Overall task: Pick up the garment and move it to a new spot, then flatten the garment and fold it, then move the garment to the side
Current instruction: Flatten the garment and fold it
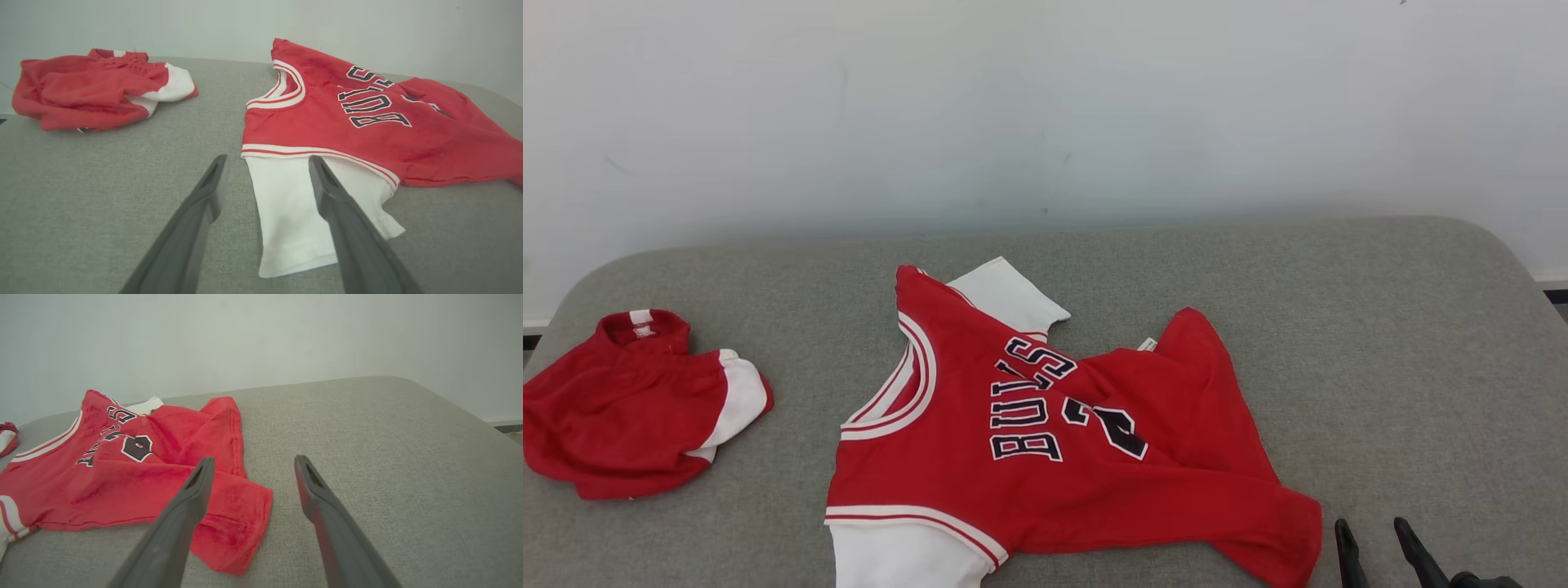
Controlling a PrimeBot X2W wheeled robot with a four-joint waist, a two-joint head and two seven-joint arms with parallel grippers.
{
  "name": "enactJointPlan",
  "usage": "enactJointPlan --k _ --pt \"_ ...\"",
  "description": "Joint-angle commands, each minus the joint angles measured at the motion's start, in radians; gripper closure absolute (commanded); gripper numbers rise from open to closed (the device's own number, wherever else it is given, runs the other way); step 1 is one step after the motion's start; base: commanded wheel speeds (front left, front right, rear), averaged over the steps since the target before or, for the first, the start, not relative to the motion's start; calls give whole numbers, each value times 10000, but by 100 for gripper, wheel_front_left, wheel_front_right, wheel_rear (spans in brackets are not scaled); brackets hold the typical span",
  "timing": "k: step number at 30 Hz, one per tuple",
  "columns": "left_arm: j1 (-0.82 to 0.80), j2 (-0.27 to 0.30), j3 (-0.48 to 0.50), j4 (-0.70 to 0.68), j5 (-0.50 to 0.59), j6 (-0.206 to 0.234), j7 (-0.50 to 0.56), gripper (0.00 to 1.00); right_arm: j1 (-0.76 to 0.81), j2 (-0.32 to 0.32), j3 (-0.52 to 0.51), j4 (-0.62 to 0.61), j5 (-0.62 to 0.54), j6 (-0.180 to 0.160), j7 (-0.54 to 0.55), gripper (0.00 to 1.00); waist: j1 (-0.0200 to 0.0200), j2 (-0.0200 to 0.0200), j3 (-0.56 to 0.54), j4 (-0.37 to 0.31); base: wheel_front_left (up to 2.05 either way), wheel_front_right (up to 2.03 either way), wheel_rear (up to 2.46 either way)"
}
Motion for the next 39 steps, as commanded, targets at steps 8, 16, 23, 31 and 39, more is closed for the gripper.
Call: enactJointPlan --k 8,16,23,31,39 --pt "-528 27 -548 1890 -281 -156 -3 0 -1004 -135 406 1954 454 -27 -275 0 0 -1 407 -42 0 0 0" --pt "-1201 33 -814 3128 -547 -197 -6 0 -2016 -104 1209 3864 1187 -27 -415 0 0 -1 639 63 0 0 0" --pt "-1562 -81 -1121 3661 -956 -208 -5 0 -2503 -32 1780 4655 2034 -27 -437 2 0 -1 778 115 0 0 0" --pt "-1961 -190 -1669 4260 -1704 -213 25 100 -2743 -281 2249 4860 2824 -27 -427 100 0 -1 748 38 0 0 0" --pt "-1791 -192 -1278 2515 -2418 -214 -7 100 -2348 -532 2335 3233 3105 -27 -426 100 0 -1 739 -44 0 0 0"
